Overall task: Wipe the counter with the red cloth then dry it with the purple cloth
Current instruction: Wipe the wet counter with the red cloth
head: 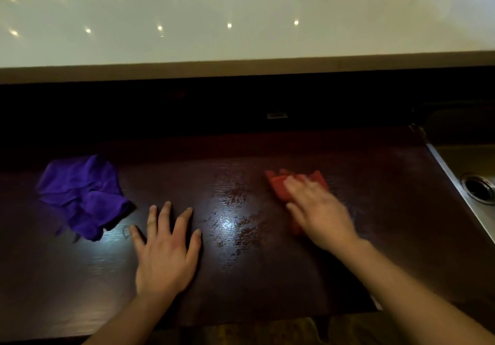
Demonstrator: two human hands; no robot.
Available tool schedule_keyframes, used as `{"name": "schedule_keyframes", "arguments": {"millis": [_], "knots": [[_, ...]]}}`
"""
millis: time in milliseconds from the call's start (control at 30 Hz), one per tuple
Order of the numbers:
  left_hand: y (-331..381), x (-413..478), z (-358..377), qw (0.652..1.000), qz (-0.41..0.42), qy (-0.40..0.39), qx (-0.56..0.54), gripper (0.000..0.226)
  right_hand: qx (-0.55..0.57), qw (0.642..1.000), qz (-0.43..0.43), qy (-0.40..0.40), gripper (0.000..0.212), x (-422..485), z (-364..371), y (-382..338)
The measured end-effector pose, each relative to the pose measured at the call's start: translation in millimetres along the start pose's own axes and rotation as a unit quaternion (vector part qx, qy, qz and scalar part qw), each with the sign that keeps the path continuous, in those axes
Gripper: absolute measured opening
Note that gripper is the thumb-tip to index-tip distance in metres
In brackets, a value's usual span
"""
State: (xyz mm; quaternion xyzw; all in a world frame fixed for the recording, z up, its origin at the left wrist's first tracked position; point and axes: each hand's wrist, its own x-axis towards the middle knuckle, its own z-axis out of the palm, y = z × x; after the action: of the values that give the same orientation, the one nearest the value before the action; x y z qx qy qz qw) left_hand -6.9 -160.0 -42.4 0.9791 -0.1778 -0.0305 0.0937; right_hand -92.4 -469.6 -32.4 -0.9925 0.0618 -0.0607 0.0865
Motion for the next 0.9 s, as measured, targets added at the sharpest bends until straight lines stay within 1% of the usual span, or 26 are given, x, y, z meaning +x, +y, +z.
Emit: {"name": "schedule_keyframes", "arguments": {"millis": [33, 100, 133, 167, 200, 233, 300, 333, 400, 433, 467, 500, 533, 600, 667, 700, 767, 833, 900], "knots": [[0.2, 0.1, 0.4, 1.000, 0.001, 0.001, 0.002, 0.058, 0.005, 0.998, 0.066, 0.016, 0.049, 3.3, -2.4, 16.7], [0.8, -0.8, 0.6, 1.000, 0.002, -0.002, 0.011, 0.058, 0.005, 0.978, 0.206, 0.014, 0.052, 25.8, -8.7, 31.1], [1.7, -1.2, 0.0, 1.000, 0.001, -0.003, 0.013, 0.058, 0.001, 0.970, 0.243, 0.016, 0.053, 40.8, -7.7, 24.4], [2.8, -1.2, -1.0, 1.000, 0.001, -0.003, 0.015, 0.058, 0.000, 0.969, 0.246, 0.018, 0.055, 55.0, -4.5, 8.4], [3.5, -1.3, -1.8, 1.000, 0.000, -0.005, 0.014, 0.058, 0.008, 0.976, 0.219, 0.011, 0.055, 66.9, -0.2, -12.2], [4.0, -1.0, -2.6, 1.000, -0.001, -0.008, 0.012, 0.059, 0.012, 0.985, 0.172, -0.002, 0.056, 74.2, 5.4, -35.6], [4.1, -1.3, -4.2, 1.000, -0.004, -0.011, 0.006, 0.061, 0.009, 0.999, 0.043, -0.020, 0.056, 67.3, 18.7, -82.7], [4.2, -1.0, -4.9, 1.000, -0.006, -0.011, 0.003, 0.062, 0.010, 0.999, -0.016, -0.036, 0.055, 53.5, 23.4, -100.7], [4.7, -1.7, -6.1, 1.000, -0.008, -0.010, -0.001, 0.063, 0.024, 0.994, -0.096, -0.052, 0.055, 16.0, 24.2, -110.4], [5.0, -1.7, -6.4, 1.000, -0.010, -0.009, -0.006, 0.062, 0.029, 0.992, -0.111, -0.055, 0.055, -1.6, 23.1, -102.1], [5.0, -1.6, -6.7, 1.000, -0.010, -0.007, -0.010, 0.062, 0.026, 0.992, -0.112, -0.055, 0.055, -14.5, 20.6, -88.1], [5.4, -1.1, -6.9, 1.000, -0.007, -0.006, -0.012, 0.061, 0.015, 0.995, -0.094, -0.040, 0.055, -20.4, 19.0, -69.8], [5.4, -1.1, -6.5, 1.000, -0.005, -0.007, -0.011, 0.060, 0.010, 0.998, -0.057, -0.021, 0.054, -17.6, 17.4, -50.9], [4.3, -0.7, -5.3, 1.000, -0.006, -0.010, -0.006, 0.059, 0.026, 0.998, 0.050, -0.004, 0.052, 13.9, 11.8, -29.7], [3.7, -1.8, -4.9, 1.000, -0.004, -0.011, -0.005, 0.058, 0.028, 0.991, 0.127, -0.001, 0.055, 63.1, 8.8, -36.0], [3.6, -1.9, -5.0, 1.000, -0.003, -0.008, -0.008, 0.058, 0.032, 0.989, 0.143, -0.003, 0.056, 84.2, 10.8, -47.9], [3.6, -2.1, -5.9, 1.000, -0.003, -0.003, -0.014, 0.057, 0.038, 0.991, 0.127, -0.010, 0.056, 107.4, 19.3, -77.7], [3.7, -1.5, -6.9, 1.000, -0.004, 0.001, -0.018, 0.057, 0.032, 0.998, 0.041, -0.026, 0.056, 94.1, 28.9, -106.3], [3.3, -1.7, -6.6, 1.000, -0.007, -0.002, -0.019, 0.058, 0.036, 0.996, -0.069, -0.048, 0.054, 48.7, 30.3, -121.4]]}}
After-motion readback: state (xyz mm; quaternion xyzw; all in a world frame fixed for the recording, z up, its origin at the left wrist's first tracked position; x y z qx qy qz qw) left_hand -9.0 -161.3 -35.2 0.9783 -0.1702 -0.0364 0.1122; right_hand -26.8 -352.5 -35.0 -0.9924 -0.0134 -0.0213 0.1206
